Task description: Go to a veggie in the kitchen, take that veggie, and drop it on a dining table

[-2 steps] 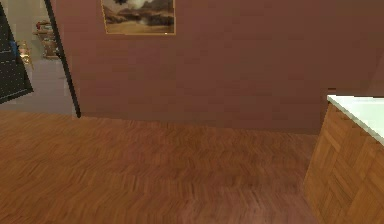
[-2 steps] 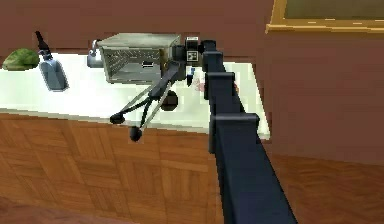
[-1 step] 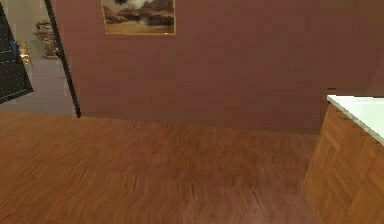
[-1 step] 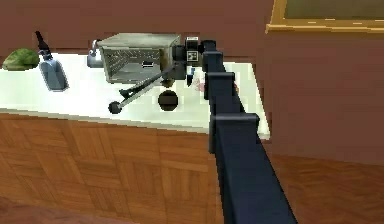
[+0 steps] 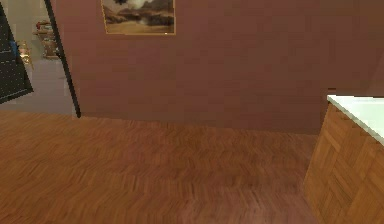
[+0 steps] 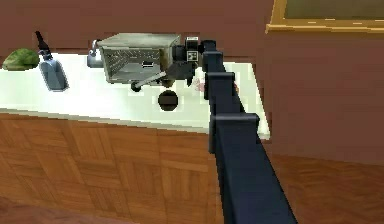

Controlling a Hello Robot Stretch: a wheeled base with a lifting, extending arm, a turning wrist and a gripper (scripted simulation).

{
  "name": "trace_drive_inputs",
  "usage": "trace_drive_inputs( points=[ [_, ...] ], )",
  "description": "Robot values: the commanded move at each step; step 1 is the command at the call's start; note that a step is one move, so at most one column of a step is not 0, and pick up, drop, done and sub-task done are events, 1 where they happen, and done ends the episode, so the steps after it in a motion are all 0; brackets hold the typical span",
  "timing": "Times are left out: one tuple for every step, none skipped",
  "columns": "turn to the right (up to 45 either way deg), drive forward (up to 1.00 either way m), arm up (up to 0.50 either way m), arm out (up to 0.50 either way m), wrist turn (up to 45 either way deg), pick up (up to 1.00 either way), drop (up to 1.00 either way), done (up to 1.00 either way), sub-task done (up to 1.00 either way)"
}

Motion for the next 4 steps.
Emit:
trace_drive_inputs(
  points=[
    [0.0,0.00,0.00,0.00,21.0,0.00,0.00,0.00,0.00],
    [0.0,0.00,-0.10,0.00,0.0,0.00,0.00,0.00,0.00],
    [0.0,0.00,0.00,0.00,0.0,1.00,0.00,0.00,0.00],
    [0.0,0.00,0.10,0.00,0.0,0.00,0.00,0.00,0.00]
  ],
)
